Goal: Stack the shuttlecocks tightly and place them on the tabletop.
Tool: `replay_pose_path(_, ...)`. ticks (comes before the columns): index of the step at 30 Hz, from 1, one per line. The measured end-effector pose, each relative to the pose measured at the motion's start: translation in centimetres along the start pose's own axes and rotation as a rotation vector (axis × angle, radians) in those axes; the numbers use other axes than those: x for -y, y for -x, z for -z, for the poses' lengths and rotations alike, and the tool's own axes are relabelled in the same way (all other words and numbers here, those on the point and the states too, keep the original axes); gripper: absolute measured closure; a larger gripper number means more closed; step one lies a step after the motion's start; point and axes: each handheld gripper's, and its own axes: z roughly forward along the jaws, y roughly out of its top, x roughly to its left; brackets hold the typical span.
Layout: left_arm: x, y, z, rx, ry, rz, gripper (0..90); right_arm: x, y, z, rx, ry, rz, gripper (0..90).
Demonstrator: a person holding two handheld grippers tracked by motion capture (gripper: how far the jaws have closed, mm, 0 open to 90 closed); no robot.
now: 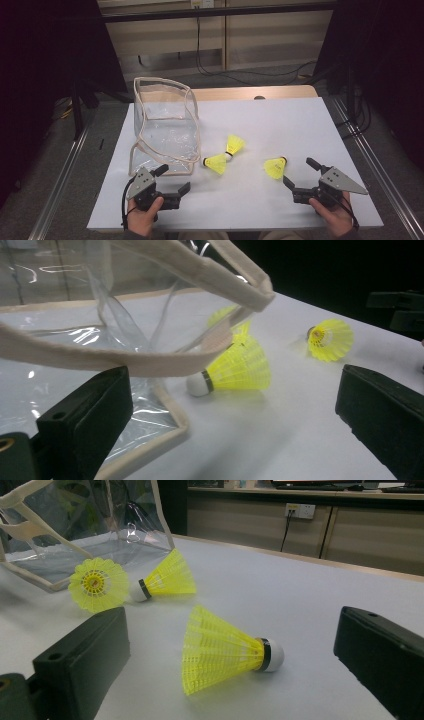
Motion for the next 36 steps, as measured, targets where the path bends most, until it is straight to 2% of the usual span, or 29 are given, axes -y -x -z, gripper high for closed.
replay_pose_path(15, -0.1, 1.5, -1.7, 0.058, -0.032, -0.005, 1.9, 0.0, -0.1, 0.0, -0.003, -0.001, 0.007, 1.1)
replay_pose_path(27, -0.2, 2.5, -2.9, 0.084, -0.055, -0.02, 2.0, 0.0, -0.1, -0.1, -0.007, -0.004, 0.011, 1.2)
replay_pose_path(36, -0.3, 3.3, -4.0, 0.096, -0.067, -0.016, 2.1, 0.0, -0.2, -0.1, -0.007, -0.005, 0.014, 1.2)
